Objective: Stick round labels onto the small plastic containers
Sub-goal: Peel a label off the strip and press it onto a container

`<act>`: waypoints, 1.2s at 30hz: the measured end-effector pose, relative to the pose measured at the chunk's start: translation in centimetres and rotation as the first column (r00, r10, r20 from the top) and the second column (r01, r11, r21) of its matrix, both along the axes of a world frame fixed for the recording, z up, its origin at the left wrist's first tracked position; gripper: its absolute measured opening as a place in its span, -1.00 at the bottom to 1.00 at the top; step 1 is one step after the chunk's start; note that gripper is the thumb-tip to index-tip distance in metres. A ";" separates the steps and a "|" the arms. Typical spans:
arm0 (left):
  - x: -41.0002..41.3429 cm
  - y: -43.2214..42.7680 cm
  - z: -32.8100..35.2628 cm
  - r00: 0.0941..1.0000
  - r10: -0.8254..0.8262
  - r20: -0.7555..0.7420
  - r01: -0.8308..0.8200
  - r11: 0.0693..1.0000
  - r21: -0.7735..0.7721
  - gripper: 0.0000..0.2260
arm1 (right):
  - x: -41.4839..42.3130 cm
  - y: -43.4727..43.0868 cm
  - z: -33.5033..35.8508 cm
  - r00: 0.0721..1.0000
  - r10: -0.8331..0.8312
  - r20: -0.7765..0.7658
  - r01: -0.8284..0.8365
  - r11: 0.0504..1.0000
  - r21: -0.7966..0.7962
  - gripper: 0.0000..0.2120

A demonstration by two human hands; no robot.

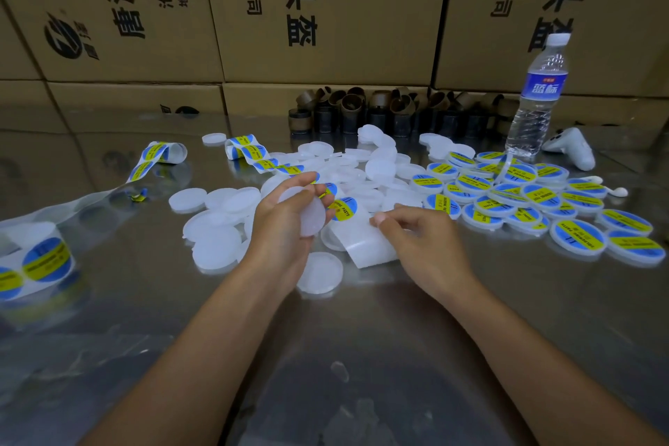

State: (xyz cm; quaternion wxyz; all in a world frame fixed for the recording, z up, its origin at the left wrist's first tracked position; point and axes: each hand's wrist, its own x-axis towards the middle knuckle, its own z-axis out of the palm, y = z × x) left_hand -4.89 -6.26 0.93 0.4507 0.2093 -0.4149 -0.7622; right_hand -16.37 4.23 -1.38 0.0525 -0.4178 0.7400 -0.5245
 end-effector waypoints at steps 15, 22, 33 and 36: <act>-0.2 0.0 -0.3 0.974 0.070 0.216 -0.076 0.997 0.017 -0.91 | -0.1 0.4 1.6 0.891 0.141 0.431 0.058 0.907 -0.417 -0.71; -0.5 1.0 -0.3 0.951 -0.065 0.303 0.091 0.993 -0.073 -0.78 | 0.3 0.4 1.8 0.817 0.249 0.520 0.005 0.899 -0.439 -0.62; -0.1 0.9 -0.6 0.921 0.158 0.355 -0.057 0.959 -0.278 -0.85 | 1.2 0.4 0.7 0.997 -0.051 -0.059 0.039 0.980 -0.194 -0.90; -0.2 1.2 -0.6 0.931 0.115 0.346 -0.003 0.952 -0.308 -0.86 | 1.2 0.4 0.0 0.935 -0.110 -0.337 0.054 0.984 -0.172 -0.81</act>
